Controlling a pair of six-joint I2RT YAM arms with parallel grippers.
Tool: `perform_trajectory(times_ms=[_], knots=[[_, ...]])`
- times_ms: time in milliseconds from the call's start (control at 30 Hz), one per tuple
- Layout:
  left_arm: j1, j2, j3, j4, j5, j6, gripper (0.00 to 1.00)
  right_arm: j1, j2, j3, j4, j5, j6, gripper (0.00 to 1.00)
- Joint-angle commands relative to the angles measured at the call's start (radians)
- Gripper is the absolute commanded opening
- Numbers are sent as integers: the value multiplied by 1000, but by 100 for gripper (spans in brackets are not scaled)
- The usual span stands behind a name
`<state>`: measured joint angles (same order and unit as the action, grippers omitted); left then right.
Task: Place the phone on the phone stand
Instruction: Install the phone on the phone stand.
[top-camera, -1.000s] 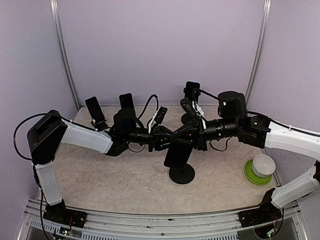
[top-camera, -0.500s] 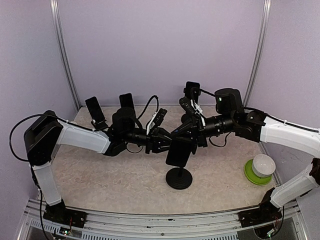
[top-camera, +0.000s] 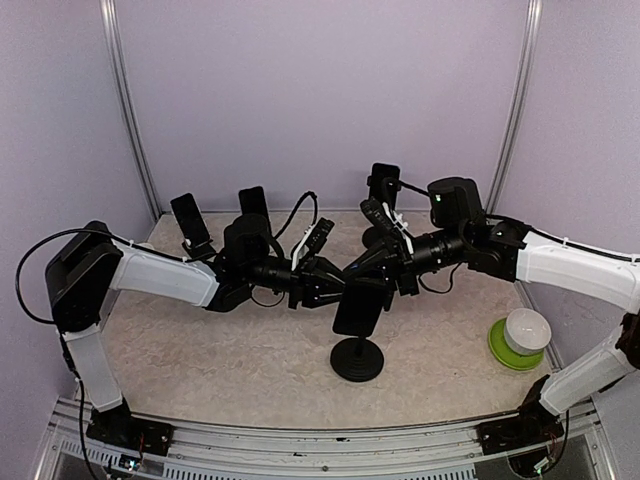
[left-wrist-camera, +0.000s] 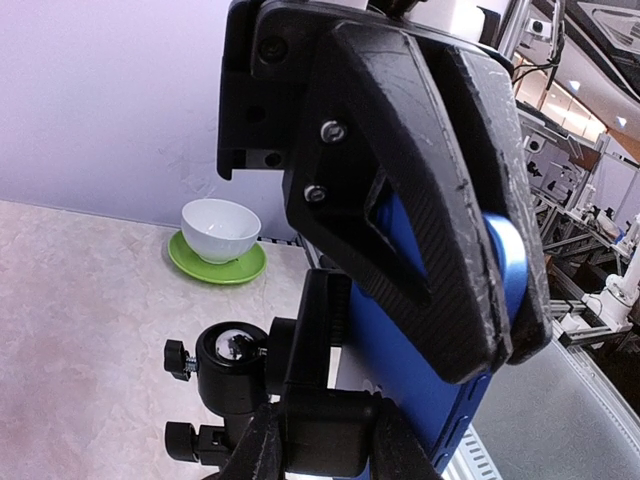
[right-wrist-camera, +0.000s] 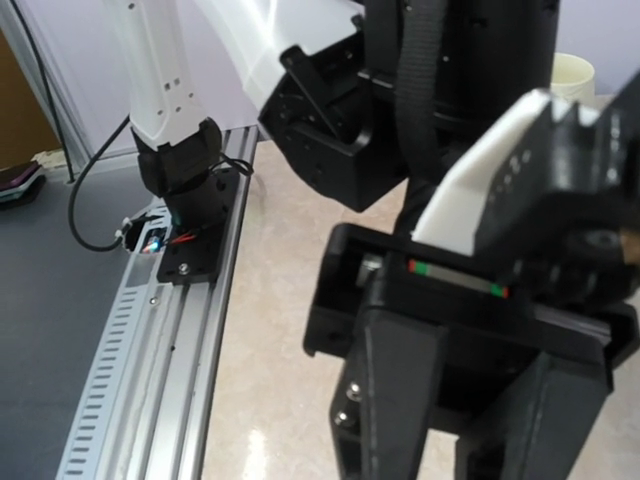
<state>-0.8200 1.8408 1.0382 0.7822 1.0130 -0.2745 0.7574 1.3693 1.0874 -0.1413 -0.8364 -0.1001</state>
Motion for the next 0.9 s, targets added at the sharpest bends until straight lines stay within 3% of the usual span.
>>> perform_trajectory(times_ms=[0,300,867], knots=[[-2,-64,-8,17,74,6,2,-32,-16,-23,9,-18,-43,0],[-4,-54,23,-34,130,33,2,-49,25,-9,-6,-110,-67,0],[10,-67,26,-93,125,63,2,-57,75,59,-167,-60,-160,0]])
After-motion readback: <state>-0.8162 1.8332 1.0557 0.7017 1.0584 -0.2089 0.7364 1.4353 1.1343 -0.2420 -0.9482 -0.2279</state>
